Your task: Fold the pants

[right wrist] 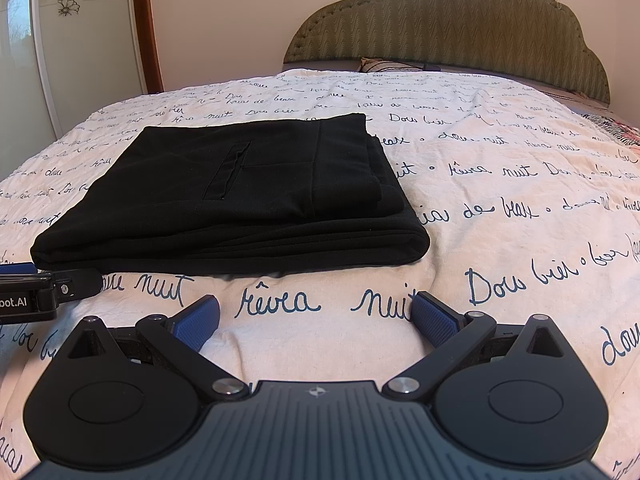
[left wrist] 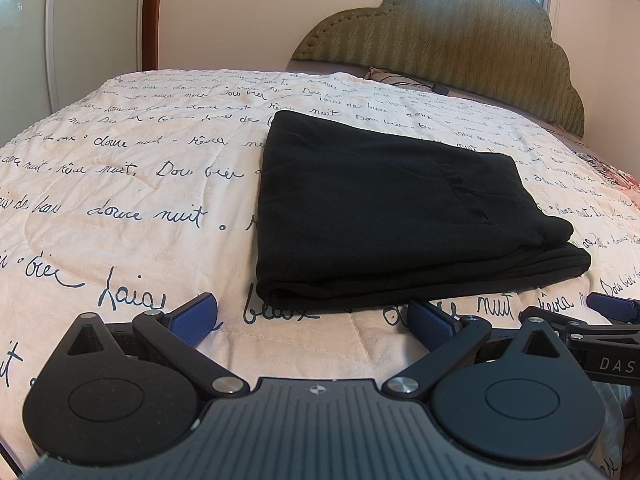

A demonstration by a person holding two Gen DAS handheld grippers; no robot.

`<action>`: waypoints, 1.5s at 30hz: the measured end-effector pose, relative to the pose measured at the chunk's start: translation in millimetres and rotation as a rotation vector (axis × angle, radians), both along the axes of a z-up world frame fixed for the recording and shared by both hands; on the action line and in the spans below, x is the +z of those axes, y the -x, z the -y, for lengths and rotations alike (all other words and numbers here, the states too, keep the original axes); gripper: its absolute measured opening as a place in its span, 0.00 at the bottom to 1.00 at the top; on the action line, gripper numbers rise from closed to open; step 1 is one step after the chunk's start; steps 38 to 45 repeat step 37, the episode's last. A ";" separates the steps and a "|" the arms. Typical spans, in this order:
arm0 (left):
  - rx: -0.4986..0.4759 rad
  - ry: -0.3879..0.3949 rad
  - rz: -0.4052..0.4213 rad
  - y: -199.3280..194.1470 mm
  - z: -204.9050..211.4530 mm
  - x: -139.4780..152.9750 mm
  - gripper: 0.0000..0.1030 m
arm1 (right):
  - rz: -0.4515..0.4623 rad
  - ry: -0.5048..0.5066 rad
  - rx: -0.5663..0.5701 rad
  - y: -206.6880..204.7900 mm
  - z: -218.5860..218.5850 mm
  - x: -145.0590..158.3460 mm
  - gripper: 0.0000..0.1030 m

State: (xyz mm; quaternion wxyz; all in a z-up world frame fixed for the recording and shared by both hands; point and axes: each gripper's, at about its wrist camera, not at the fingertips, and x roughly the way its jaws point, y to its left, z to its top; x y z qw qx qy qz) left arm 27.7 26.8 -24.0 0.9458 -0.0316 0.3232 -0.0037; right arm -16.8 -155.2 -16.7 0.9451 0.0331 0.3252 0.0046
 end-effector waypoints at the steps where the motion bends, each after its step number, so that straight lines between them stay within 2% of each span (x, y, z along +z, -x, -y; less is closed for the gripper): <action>1: 0.000 0.000 -0.001 -0.2 0.3 0.2 1.00 | 0.000 0.000 0.000 -0.1 -0.2 0.1 1.00; 8: -0.007 -0.075 -0.030 -3.6 12.3 0.6 1.00 | 0.000 0.000 0.000 -0.2 -0.1 -0.1 1.00; 27: -0.001 -0.046 -0.012 -3.0 7.0 0.9 1.00 | 0.000 0.000 -0.001 -0.6 -0.2 -0.3 1.00; 31: 0.044 -0.028 0.000 -1.6 2.1 1.5 1.00 | 0.000 0.000 0.000 -0.6 -0.2 -0.1 1.00; 45: 0.060 -0.042 -0.011 -4.3 2.6 1.4 1.00 | 0.001 -0.004 -0.001 -0.6 -0.3 0.1 1.00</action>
